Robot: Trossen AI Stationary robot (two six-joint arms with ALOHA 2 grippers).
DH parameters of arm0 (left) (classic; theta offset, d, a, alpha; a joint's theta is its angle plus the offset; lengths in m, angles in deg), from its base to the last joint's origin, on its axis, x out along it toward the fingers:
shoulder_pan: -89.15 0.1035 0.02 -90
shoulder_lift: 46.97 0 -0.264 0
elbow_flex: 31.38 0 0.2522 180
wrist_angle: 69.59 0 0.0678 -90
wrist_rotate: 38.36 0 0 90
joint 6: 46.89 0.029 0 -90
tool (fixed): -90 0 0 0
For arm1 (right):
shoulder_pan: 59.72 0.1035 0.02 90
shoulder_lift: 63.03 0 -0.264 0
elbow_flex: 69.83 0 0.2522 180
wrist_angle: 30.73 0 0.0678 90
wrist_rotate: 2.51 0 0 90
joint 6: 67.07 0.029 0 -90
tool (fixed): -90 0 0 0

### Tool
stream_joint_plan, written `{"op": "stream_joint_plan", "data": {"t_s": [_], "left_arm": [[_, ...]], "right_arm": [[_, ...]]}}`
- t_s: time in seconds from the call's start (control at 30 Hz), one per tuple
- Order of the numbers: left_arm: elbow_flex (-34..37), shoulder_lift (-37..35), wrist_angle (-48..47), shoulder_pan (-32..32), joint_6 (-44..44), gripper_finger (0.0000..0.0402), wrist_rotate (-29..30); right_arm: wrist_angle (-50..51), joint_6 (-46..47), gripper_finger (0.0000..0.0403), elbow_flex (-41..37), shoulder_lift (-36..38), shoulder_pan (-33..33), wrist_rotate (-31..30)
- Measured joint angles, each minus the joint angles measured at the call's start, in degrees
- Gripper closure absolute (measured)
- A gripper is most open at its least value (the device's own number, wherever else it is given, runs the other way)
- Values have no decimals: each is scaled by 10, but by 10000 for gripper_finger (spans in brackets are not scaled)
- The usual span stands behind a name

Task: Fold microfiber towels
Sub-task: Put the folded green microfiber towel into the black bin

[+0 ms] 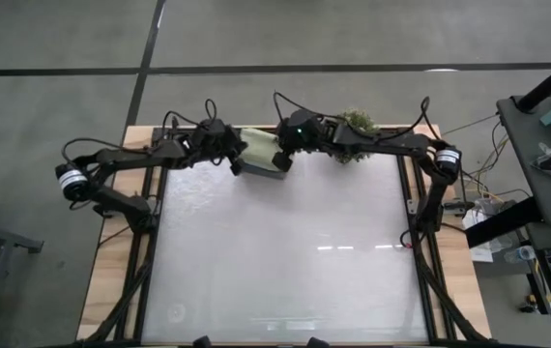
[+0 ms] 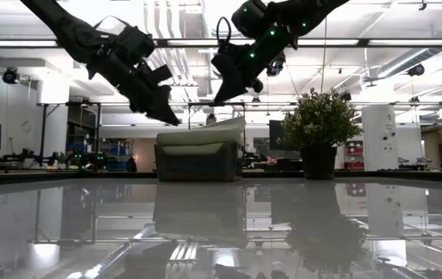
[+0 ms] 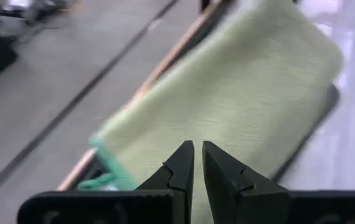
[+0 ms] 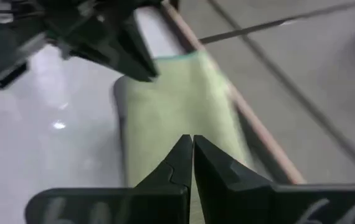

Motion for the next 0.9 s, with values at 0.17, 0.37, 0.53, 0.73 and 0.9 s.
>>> {"op": "stream_joint_plan", "data": {"t_s": [0.17, 0.37, 0.53, 0.73, 0.9], "left_arm": [[0, 34, 0, 2, -1, 382, -12], [-5, 82, 3, 2, -1, 382, -12], [-8, 108, 4, 2, -23, 382, -11], [-8, 95, -2, 3, -31, 382, -10], [-8, 44, -4, 3, -26, 382, -7]], "right_arm": [[16, 39, 394, -12, -12, -1, 22], [11, 59, 394, -21, -60, -13, 20], [8, 68, 394, -22, -97, -18, 20], [10, 70, 394, -21, -94, -19, 20], [16, 68, 394, -22, -68, -19, 19]]}}
